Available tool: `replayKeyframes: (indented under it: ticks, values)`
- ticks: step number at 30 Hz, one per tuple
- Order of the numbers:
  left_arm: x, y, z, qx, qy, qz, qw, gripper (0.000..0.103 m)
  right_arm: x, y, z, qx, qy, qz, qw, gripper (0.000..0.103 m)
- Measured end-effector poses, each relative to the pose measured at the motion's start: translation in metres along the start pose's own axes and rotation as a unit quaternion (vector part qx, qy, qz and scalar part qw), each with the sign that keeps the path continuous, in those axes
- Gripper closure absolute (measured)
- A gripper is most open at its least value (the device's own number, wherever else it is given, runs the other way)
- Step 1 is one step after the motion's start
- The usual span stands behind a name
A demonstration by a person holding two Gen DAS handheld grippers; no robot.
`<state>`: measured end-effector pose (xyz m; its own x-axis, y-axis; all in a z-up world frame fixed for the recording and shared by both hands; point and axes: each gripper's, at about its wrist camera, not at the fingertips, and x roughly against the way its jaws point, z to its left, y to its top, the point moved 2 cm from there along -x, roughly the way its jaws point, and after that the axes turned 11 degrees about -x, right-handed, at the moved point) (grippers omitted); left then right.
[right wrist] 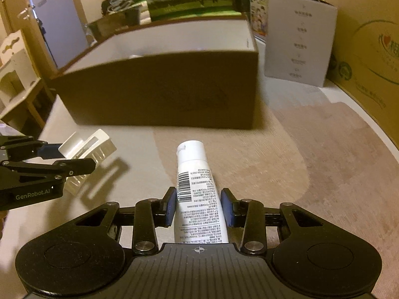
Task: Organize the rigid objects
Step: 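Lift the clip with the left tool while the right lifts the tube toward the box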
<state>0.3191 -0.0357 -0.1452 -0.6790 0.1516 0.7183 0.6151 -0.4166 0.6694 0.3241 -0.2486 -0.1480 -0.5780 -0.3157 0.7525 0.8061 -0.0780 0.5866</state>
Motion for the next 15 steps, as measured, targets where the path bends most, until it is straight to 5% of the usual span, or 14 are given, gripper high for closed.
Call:
replayKeyframes:
  ticks: [15]
  values:
    - [0.054, 0.022, 0.041, 0.011, 0.035, -0.036, 0.9987, 0.065, 0.033, 0.039, 0.024, 0.023, 0.045, -0.031, 0.998, 0.065]
